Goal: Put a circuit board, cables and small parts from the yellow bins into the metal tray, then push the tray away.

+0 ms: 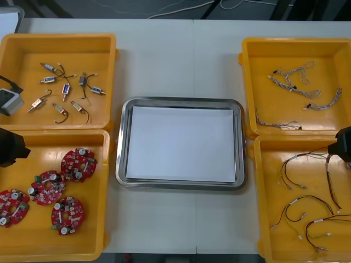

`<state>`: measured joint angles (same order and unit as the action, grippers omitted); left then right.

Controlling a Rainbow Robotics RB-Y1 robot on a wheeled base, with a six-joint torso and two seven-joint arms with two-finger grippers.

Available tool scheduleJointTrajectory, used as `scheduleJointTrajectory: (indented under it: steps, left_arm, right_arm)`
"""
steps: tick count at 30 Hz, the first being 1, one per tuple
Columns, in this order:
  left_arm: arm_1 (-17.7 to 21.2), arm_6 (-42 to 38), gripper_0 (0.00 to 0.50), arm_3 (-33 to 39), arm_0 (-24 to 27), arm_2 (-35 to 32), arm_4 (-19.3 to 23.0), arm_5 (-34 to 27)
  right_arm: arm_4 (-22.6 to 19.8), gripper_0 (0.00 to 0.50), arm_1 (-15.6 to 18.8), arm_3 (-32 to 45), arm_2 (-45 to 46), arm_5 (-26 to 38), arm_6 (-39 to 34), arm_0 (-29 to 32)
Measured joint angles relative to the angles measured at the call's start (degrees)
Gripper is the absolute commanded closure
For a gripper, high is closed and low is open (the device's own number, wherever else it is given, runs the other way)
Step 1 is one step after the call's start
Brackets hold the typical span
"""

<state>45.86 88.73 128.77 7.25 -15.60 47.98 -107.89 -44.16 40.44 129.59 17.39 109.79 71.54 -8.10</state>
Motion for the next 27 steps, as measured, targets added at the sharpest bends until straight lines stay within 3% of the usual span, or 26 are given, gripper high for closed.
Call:
scheduleJointTrajectory:
  steps: [27]
  left_arm:
    - [0.0,0.0,0.0,0.0,0.0,0.0,0.0,0.0]
  right_arm:
    - [0.0,0.0,0.0,0.0,0.0,0.0,0.0,0.0]
